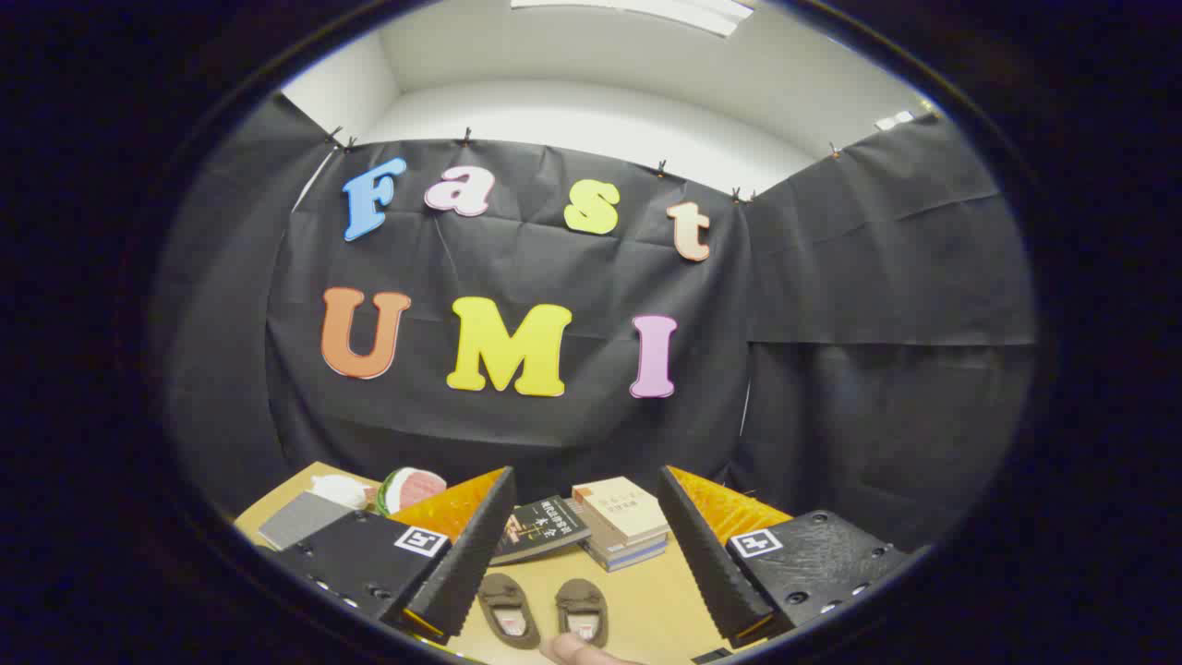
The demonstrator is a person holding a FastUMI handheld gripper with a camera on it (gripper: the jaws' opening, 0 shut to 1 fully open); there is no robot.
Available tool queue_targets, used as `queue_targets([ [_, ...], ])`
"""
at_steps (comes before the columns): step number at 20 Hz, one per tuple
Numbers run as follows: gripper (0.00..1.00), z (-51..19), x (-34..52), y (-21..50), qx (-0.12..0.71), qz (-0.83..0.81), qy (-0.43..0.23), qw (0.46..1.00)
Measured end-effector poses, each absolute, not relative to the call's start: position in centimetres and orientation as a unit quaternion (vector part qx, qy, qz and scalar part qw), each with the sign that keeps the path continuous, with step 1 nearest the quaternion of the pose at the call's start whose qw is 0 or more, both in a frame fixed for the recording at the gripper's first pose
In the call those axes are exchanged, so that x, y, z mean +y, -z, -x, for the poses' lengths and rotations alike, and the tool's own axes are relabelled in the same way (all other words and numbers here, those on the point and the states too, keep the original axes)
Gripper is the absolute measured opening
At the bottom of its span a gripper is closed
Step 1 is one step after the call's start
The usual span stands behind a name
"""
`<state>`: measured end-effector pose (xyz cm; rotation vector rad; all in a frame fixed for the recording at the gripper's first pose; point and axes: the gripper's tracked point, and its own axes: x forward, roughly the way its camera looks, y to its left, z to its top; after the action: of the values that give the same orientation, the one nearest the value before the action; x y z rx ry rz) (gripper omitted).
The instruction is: Open the storage box then place both shoes into the box .Put the left shoe in first, then the right shoe, with the right side of both shoes facing outward in a uniform manner.
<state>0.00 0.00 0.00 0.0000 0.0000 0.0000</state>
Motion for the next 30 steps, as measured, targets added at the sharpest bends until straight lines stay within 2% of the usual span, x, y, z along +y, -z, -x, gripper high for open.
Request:
queue_targets([
  [17, 0.95, -0.7, 0.3, -0.1, 0.005, -0.013, -0.047, 0.999],
  [23, 0.95, -2.5, 5.3, 4.6, 0.065, -0.035, -0.113, 0.991],
  [30, 0.96, -4.9, 17.3, 13.2, 0.172, -0.071, -0.259, 0.948],
])
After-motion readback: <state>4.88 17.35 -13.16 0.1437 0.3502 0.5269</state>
